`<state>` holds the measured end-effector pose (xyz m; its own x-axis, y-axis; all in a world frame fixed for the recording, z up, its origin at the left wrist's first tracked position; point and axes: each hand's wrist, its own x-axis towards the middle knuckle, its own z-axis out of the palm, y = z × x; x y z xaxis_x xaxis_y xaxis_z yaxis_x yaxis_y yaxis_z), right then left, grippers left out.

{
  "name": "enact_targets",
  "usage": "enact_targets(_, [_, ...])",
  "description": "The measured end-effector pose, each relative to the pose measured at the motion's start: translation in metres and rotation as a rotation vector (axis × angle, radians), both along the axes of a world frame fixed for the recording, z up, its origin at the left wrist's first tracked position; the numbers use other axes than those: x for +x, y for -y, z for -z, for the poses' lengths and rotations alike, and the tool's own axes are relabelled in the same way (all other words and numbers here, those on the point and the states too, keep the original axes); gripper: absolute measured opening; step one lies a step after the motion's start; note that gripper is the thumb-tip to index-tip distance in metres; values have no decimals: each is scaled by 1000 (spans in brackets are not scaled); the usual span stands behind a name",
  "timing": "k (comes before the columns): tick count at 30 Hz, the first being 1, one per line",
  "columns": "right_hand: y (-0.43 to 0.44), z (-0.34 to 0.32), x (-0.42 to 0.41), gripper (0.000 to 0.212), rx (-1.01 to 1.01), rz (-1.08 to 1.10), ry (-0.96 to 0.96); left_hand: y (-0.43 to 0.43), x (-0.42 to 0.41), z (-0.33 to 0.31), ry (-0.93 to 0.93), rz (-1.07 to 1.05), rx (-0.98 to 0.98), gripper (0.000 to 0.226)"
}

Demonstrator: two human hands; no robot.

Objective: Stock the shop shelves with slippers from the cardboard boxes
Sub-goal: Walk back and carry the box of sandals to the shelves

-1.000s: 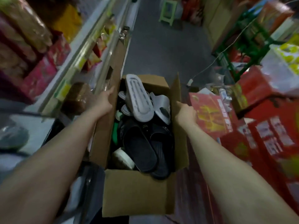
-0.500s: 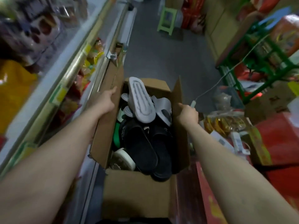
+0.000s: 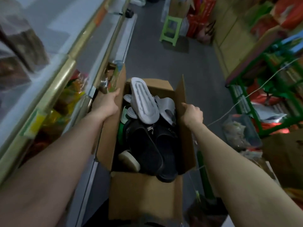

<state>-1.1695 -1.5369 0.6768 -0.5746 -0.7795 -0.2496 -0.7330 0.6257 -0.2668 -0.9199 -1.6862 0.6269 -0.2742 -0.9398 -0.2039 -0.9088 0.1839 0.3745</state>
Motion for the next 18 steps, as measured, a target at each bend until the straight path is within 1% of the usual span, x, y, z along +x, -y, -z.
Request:
enact_targets(6, [153,-11,-86,54,11,63,14,174,-96,-2,30,43,1,87])
enact_targets(10, [250,-12,-153,51,-9,88,-13,285,-169,-9,42,82,-3,88])
enact_targets(13, [331,-9,-211,49,-15,76,-15,367,-227,-10,49,107,-1,86])
enact_targets(18, [467,-7,-311,52,-27,52,-29,491,-314,-3,7,66,20,84])
